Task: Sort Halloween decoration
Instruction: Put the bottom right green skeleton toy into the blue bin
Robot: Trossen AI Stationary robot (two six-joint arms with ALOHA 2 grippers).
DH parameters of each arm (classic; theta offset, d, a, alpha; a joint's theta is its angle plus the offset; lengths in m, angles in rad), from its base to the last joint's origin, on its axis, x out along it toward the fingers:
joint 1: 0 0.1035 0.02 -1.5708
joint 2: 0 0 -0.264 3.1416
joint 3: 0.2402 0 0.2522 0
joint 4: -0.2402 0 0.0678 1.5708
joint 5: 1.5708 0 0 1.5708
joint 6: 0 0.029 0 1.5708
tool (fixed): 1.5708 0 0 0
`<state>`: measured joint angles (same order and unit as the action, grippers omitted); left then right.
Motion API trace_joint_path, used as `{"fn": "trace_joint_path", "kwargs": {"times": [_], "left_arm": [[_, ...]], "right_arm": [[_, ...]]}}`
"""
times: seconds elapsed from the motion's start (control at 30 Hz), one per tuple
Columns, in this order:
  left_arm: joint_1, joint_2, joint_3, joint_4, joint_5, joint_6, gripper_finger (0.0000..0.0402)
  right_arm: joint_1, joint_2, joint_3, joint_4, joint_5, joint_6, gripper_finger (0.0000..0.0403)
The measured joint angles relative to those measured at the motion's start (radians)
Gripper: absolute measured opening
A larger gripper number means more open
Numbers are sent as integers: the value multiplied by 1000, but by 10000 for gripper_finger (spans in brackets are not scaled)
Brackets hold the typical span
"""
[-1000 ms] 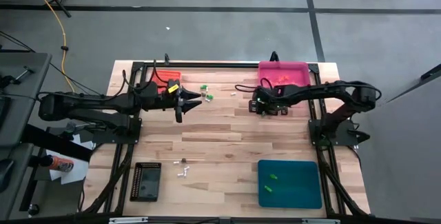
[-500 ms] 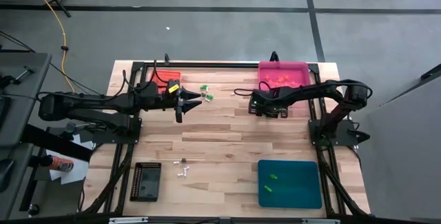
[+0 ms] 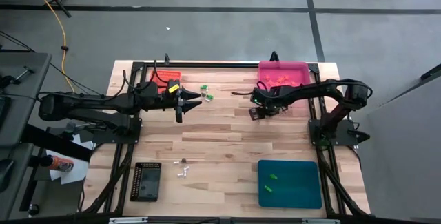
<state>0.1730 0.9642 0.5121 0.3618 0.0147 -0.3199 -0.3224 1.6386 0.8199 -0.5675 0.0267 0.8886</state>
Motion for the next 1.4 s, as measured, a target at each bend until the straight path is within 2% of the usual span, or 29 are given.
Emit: {"fn": "trace_joint_path", "kwargs": {"times": [0.4,0.67,0.83,0.97,1.13,1.2,1.27,1.4], "left_arm": [[0,0,0,0,0,-3,156],[0,0,0,0,0,-19,156],[0,0,0,0,0,-31,156],[0,0,0,0,0,-43,156],[0,0,0,0,0,-44,156],[0,0,0,0,-1,-43,156],[0,0,0,0,-1,-32,156],[0,0,0,1,-1,-19,156]], "right_arm": [[-61,2,-1,8,-17,-458,171],[-64,2,-4,49,-15,-699,171],[-65,3,-4,65,-21,-789,165],[-66,3,-4,63,-19,-799,126],[-66,2,-1,59,-14,-773,24],[-58,2,-1,58,-20,-776,15],[-45,-7,-2,57,-36,-783,23],[4,-73,7,68,-138,-779,9]]}}
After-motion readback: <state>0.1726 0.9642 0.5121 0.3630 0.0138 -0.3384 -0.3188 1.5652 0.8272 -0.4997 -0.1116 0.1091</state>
